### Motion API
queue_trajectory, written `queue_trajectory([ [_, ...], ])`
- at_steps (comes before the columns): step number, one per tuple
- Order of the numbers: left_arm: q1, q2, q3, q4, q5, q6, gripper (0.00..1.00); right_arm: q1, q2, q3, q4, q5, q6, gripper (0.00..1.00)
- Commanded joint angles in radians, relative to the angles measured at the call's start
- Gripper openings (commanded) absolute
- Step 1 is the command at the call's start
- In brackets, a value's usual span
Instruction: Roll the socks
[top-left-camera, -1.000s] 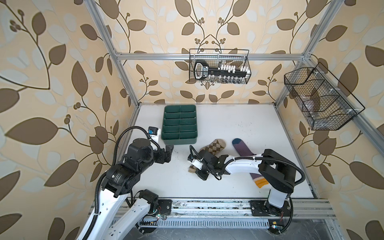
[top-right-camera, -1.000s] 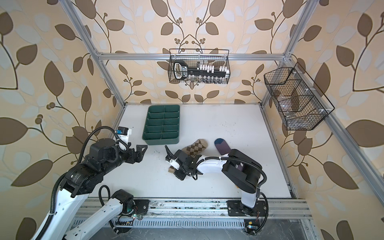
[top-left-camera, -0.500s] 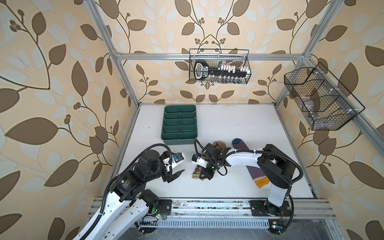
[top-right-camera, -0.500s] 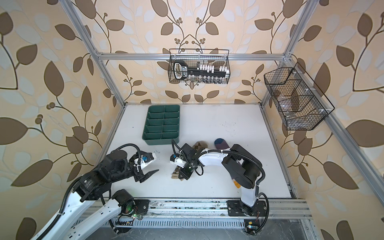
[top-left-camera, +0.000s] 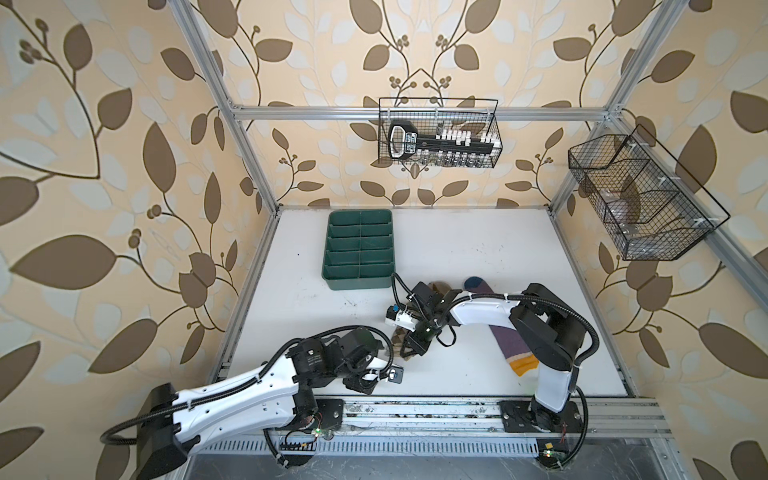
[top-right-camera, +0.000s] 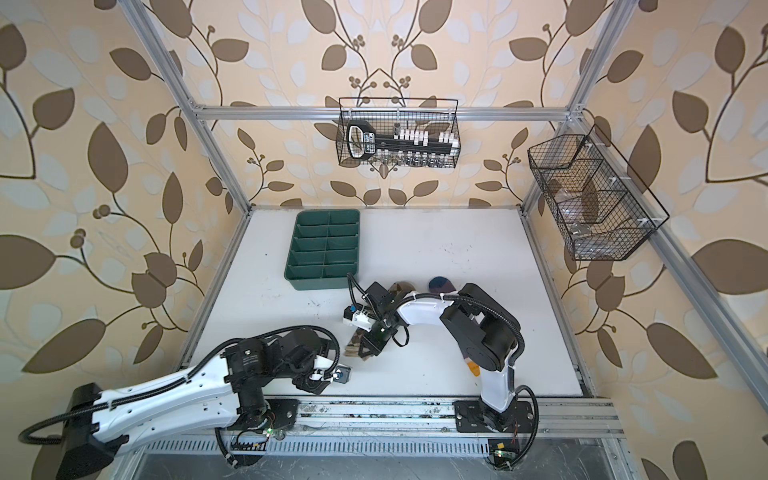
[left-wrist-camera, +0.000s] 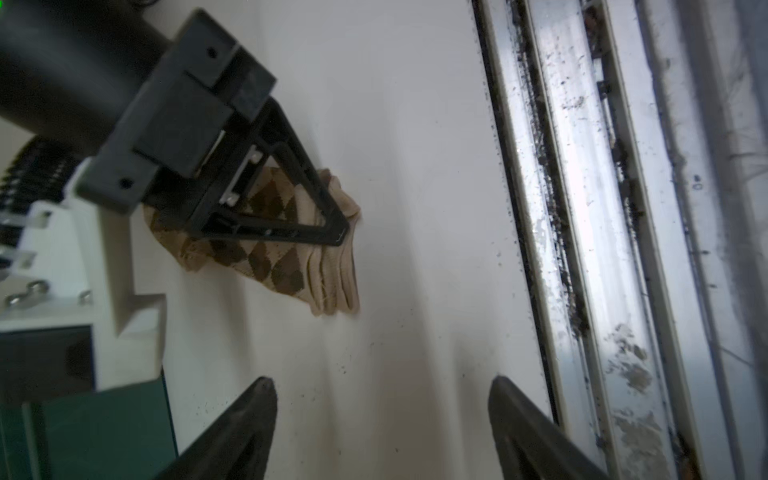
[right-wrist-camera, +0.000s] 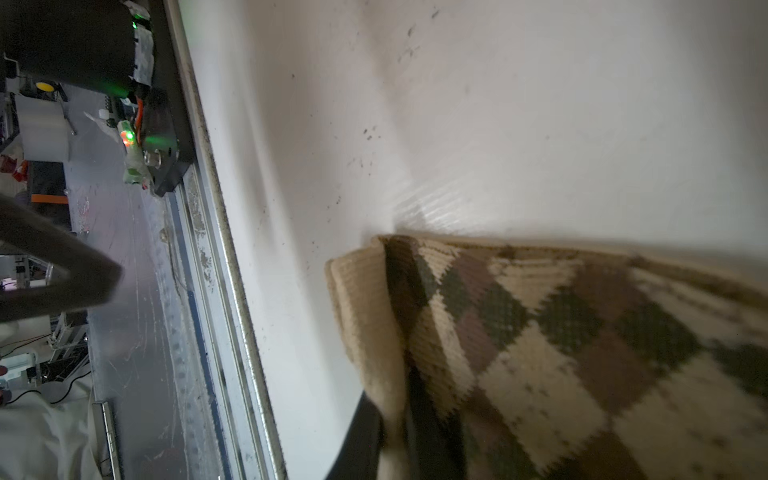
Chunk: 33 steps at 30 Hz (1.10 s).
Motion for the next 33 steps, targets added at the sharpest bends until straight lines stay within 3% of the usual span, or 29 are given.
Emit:
queue_trajectory([
  [1,-0.013,0.063,-0.045,0.236,-0.075,0.009,0.82,-0.013,0.050,-0.039,-0.094,0.070,-0.025,0.12],
  [4,-0.014,0.102,-0.097,0.393,-0.110,0.017,0.83,-0.013,0.052,-0.040,-0.093,0.064,-0.028,0.12],
  [10,-0.014,0.204,-0.107,0.527,-0.178,0.004,0.81,-0.012,0.044,-0.047,-0.084,0.056,-0.030,0.12],
  [21,-0.014,0.309,-0.098,0.595,-0.175,-0.022,0.52,-0.013,0.023,-0.064,-0.070,0.053,-0.030,0.12],
  [28,-0.013,0.351,-0.095,0.613,-0.175,-0.034,0.39,-0.015,0.016,-0.070,-0.065,0.050,-0.029,0.12],
  [30,-0.014,0.355,-0.089,0.600,-0.174,-0.042,0.38,-0.015,0.016,-0.069,-0.065,0.049,-0.029,0.12],
  [33,-0.014,0.340,-0.099,0.594,-0.175,-0.043,0.52,-0.016,0.013,-0.072,-0.062,0.048,-0.029,0.12],
])
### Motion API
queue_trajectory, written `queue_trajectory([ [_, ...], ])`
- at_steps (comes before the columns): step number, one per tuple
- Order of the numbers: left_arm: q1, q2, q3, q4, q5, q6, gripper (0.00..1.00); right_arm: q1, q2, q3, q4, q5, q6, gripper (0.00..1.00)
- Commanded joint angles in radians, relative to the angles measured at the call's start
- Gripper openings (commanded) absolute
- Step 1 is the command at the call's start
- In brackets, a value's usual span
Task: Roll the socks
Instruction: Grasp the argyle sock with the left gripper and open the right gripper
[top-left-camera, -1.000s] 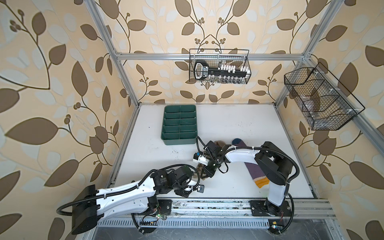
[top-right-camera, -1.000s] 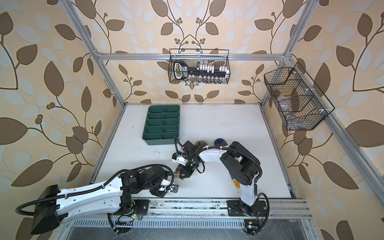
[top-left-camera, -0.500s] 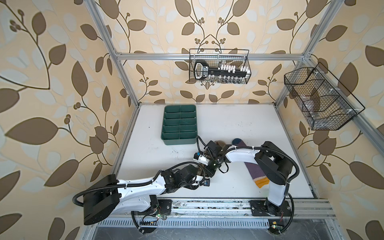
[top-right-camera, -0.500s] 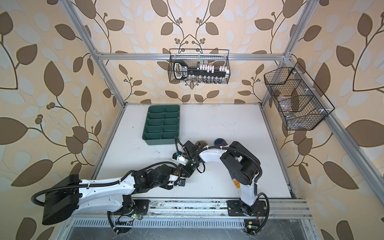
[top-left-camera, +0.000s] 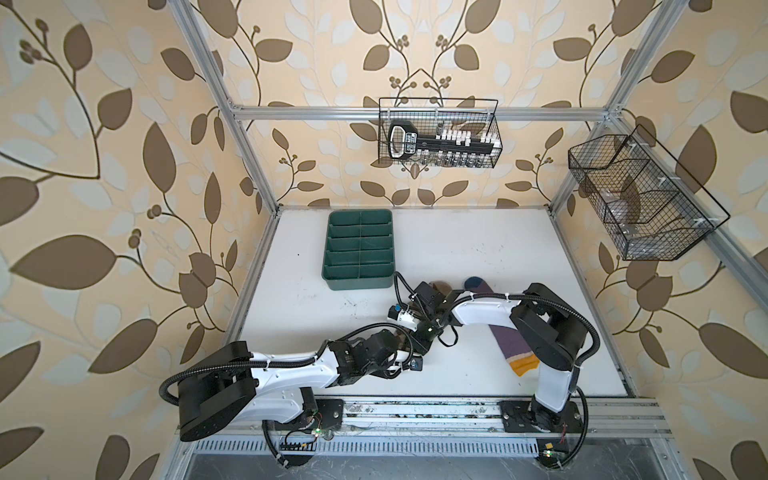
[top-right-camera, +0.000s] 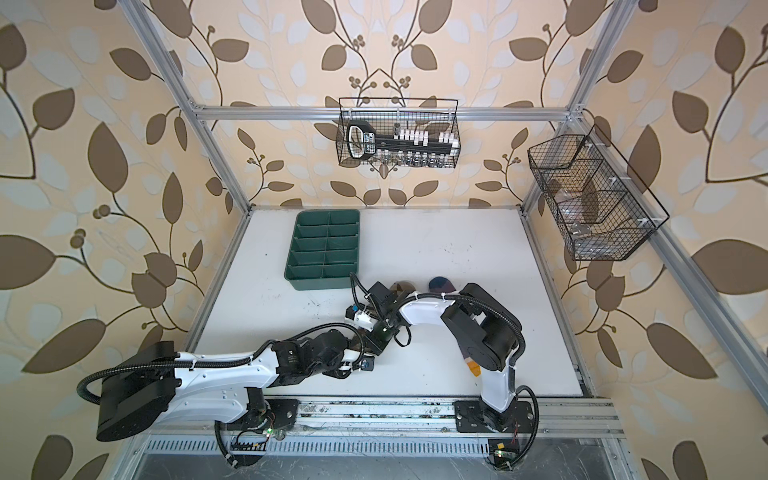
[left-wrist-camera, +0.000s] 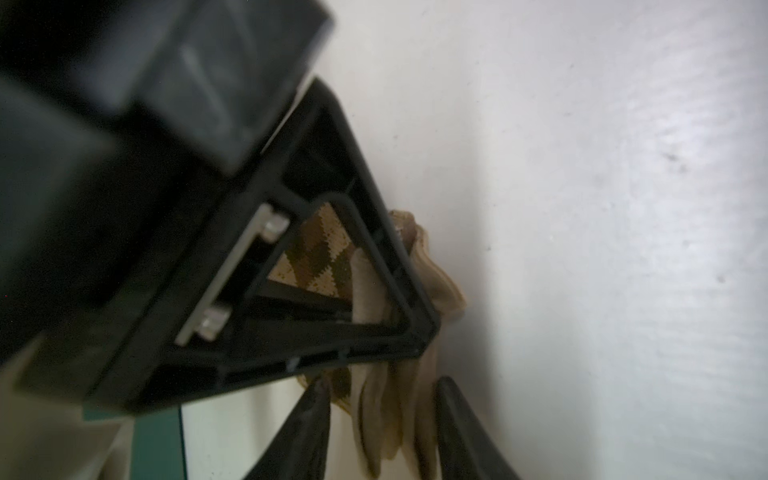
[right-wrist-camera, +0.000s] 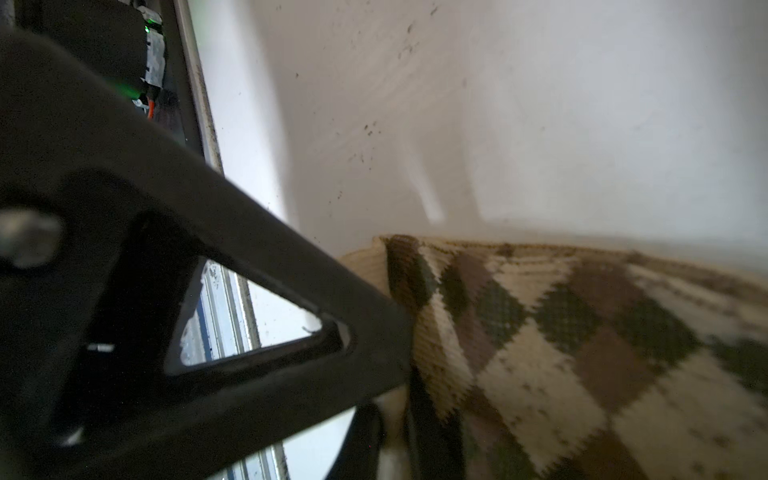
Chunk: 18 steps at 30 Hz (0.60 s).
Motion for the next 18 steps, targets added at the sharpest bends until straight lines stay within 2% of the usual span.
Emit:
queue_trajectory([
  [1,-0.006,-0.018,0.003,0.016,-0.003,0.000,0.56,-0.006,0.018,-0.048,-0.085,0.064,-0.025,0.12],
  [4,-0.005,-0.025,-0.008,0.027,-0.023,0.008,0.63,-0.006,0.023,-0.049,-0.090,0.030,-0.033,0.12],
  [8,-0.006,-0.017,-0.010,0.029,-0.043,0.009,0.62,-0.007,0.026,-0.048,-0.101,0.012,-0.025,0.12],
  [12,-0.006,0.002,-0.012,0.050,-0.032,0.018,0.56,-0.006,0.015,-0.055,-0.104,0.018,-0.016,0.12],
  [18,-0.006,0.061,0.018,0.069,-0.004,0.003,0.42,-0.007,0.016,-0.053,-0.104,0.028,-0.012,0.12],
])
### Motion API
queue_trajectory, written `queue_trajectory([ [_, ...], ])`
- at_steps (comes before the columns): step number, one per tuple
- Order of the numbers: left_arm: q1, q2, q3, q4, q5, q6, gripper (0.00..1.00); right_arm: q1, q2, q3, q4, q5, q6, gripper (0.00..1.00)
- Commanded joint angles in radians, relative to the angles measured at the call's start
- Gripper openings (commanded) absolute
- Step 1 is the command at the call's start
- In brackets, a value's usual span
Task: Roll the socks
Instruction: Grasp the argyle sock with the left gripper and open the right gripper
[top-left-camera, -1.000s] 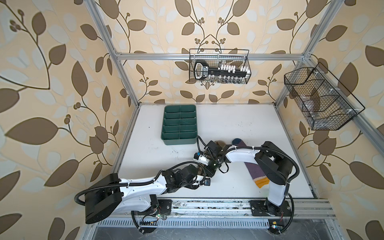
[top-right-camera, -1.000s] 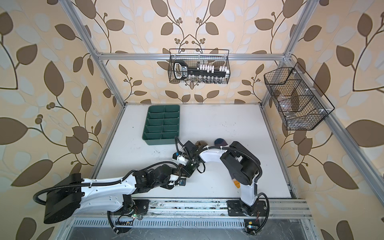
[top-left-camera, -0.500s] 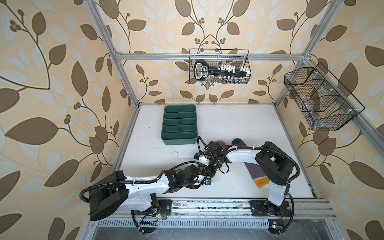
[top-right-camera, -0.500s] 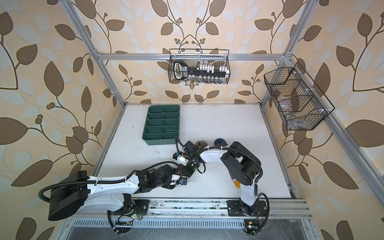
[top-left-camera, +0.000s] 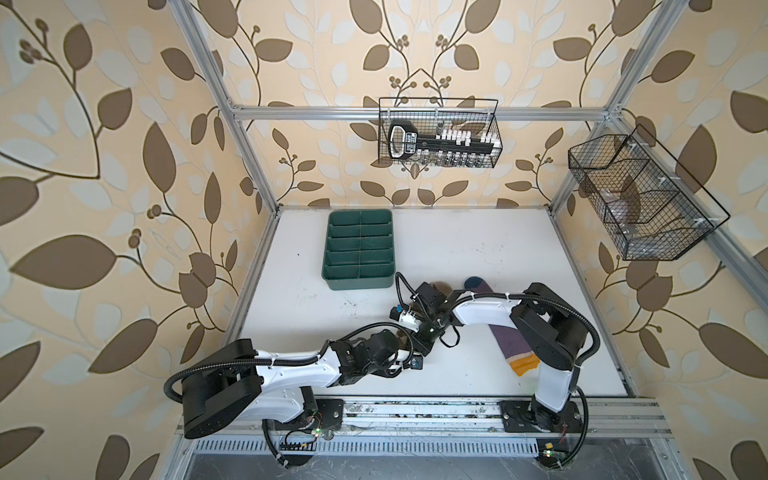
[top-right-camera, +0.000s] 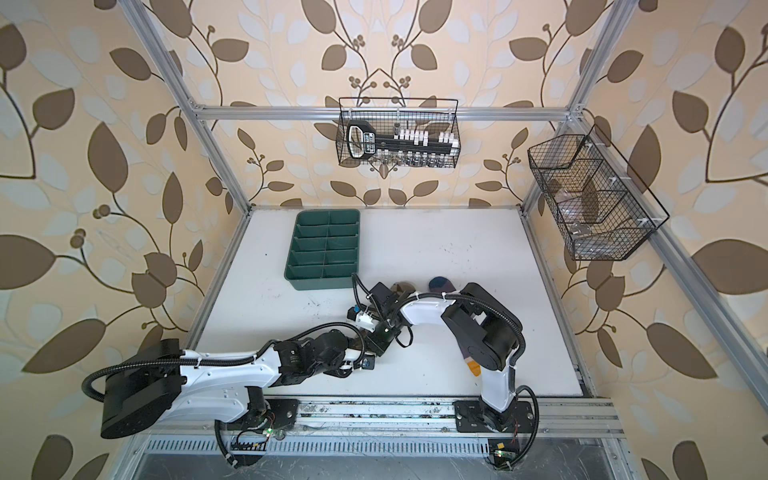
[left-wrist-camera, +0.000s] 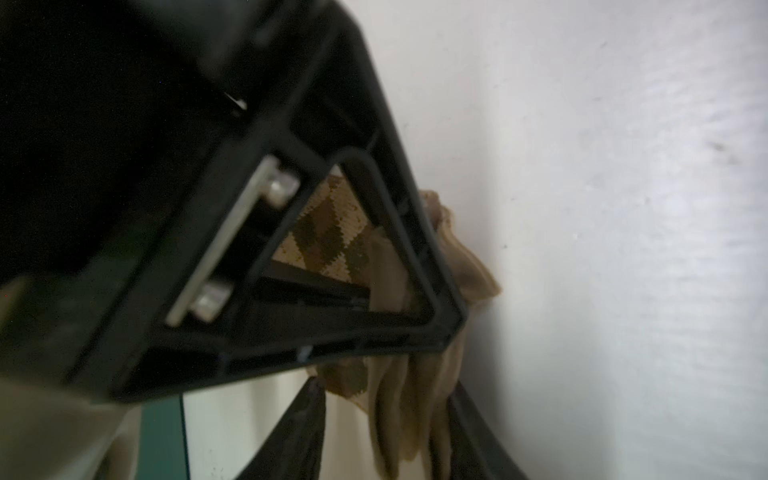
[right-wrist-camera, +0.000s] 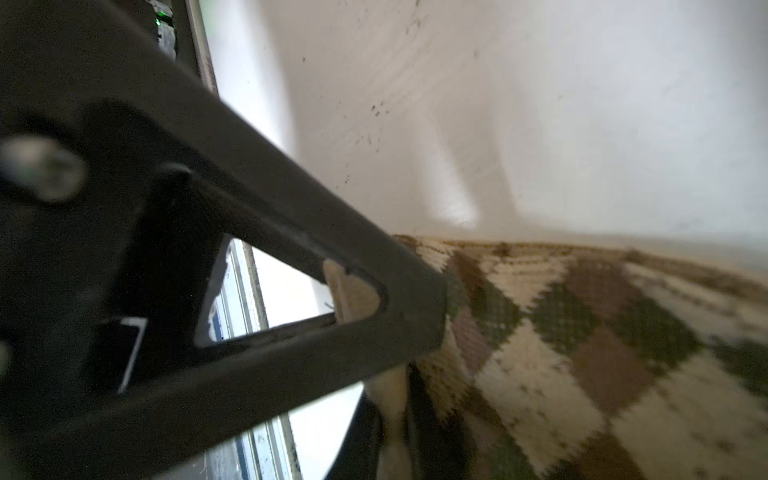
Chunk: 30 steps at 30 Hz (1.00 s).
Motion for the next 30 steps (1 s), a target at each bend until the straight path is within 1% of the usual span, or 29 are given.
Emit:
queue_trajectory([
  [1,-0.008,0.029,0.025,0.031,0.025,-0.003,0.40,-0.002,0.016,-0.042,-0.092,0.062,-0.009,0.12],
  [3,-0.011,0.045,0.030,0.036,0.029,-0.009,0.36,-0.003,0.016,-0.044,-0.092,0.061,-0.009,0.12],
  [5,-0.010,0.056,0.034,0.050,0.027,-0.020,0.29,-0.003,0.014,-0.045,-0.090,0.062,-0.009,0.13],
  [8,-0.010,0.065,0.043,0.055,0.022,-0.034,0.11,-0.004,0.006,-0.049,-0.089,0.066,-0.004,0.15],
  [10,-0.010,0.062,0.049,0.046,0.023,-0.037,0.00,-0.010,-0.006,-0.055,-0.088,0.076,0.004,0.22],
  [11,-0.010,0.057,0.052,0.040,0.023,-0.037,0.00,-0.016,-0.014,-0.058,-0.087,0.084,0.007,0.26],
  [13,-0.010,0.050,0.054,0.024,0.023,-0.039,0.00,-0.033,-0.041,-0.073,-0.080,0.116,0.028,0.37],
  [15,-0.010,0.044,0.066,-0.007,0.039,-0.036,0.00,-0.059,-0.076,-0.091,-0.072,0.158,0.054,0.45],
  [16,-0.010,0.042,0.074,-0.029,0.050,-0.036,0.00,-0.075,-0.100,-0.102,-0.067,0.182,0.073,0.48],
  [18,-0.010,0.043,0.094,-0.074,0.076,-0.040,0.00,-0.121,-0.155,-0.124,-0.054,0.220,0.118,0.50],
  [21,-0.011,0.052,0.124,-0.125,0.102,-0.051,0.00,-0.206,-0.261,-0.164,-0.029,0.238,0.180,0.52],
  [23,-0.011,0.064,0.154,-0.168,0.120,-0.054,0.00,-0.279,-0.354,-0.190,-0.016,0.252,0.221,0.52],
  [26,-0.008,0.102,0.225,-0.265,0.152,-0.065,0.00,-0.379,-0.512,-0.226,0.008,0.307,0.291,0.52],
  [28,-0.008,0.144,0.280,-0.332,0.182,-0.065,0.00,-0.428,-0.642,-0.251,0.025,0.389,0.329,0.51],
  [30,-0.001,0.180,0.325,-0.380,0.212,-0.073,0.00,-0.434,-0.776,-0.271,0.034,0.516,0.330,0.51],
])
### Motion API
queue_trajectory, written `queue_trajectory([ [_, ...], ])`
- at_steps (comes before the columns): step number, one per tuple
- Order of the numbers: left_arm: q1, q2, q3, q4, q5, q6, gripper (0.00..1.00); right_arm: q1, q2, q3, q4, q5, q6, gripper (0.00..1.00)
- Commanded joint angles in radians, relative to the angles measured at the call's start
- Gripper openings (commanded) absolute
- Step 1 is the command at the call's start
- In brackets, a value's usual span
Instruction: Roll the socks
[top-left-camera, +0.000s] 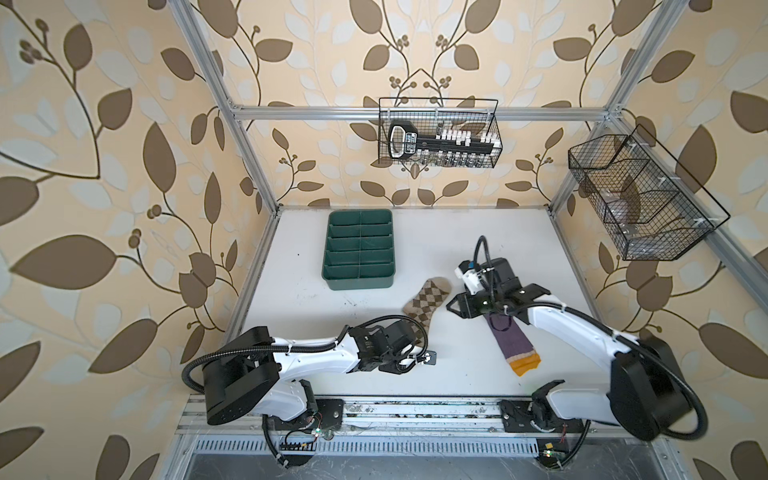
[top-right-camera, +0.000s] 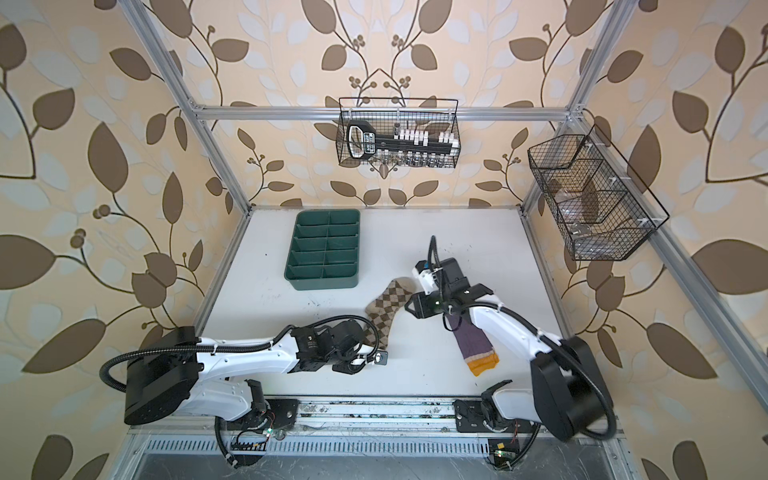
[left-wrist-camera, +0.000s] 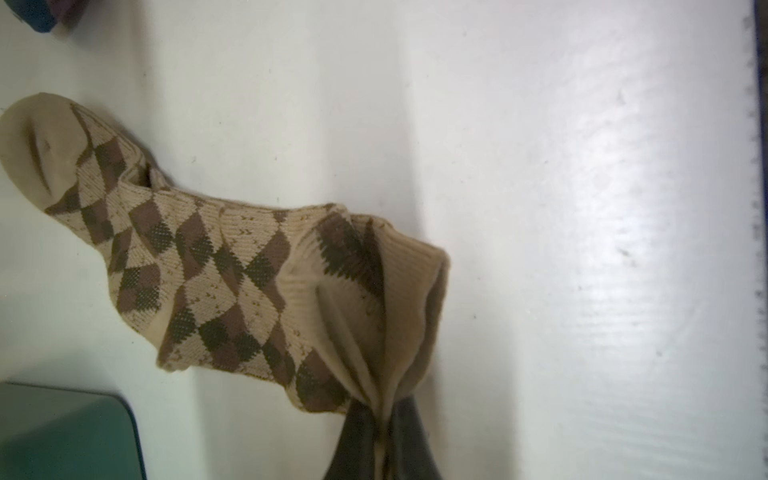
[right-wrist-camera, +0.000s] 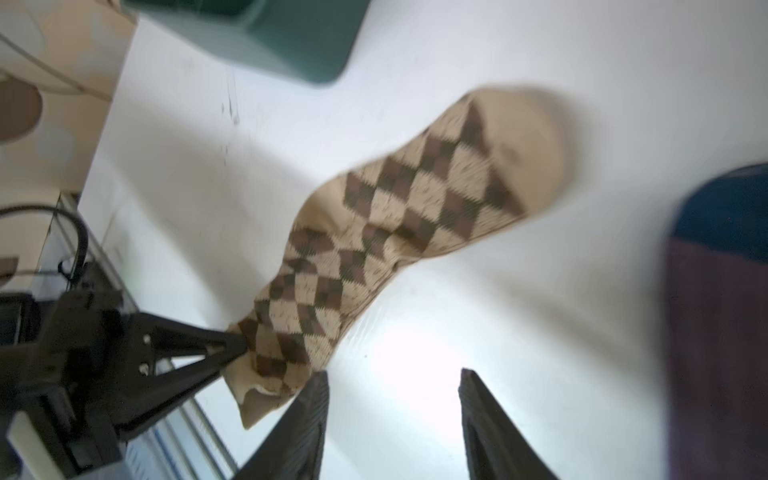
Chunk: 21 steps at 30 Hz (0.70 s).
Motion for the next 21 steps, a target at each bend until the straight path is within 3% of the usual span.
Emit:
queue_trajectory([
  [1,0.007,0.046,0.090,-0.142,0.100,-0.018,0.00,-0.004,-0.196,-0.043,0.033,0.232,0.047,0.51],
  [4,0.027,0.111,0.150,-0.211,0.161,-0.018,0.00,0.024,-0.388,-0.127,0.107,0.316,-0.021,0.47],
  [8,0.078,0.158,0.229,-0.288,0.234,-0.030,0.00,0.090,-0.605,-0.289,0.241,0.313,-0.128,0.45],
  [11,0.122,0.206,0.307,-0.367,0.304,-0.036,0.00,0.204,-0.694,-0.383,0.343,0.339,-0.201,0.44],
  [15,0.149,0.273,0.386,-0.460,0.361,-0.041,0.00,0.397,-0.682,-0.368,0.350,0.478,-0.338,0.44],
  [21,0.190,0.332,0.441,-0.495,0.421,-0.073,0.00,0.732,-0.584,-0.231,0.190,0.706,-0.678,0.43],
])
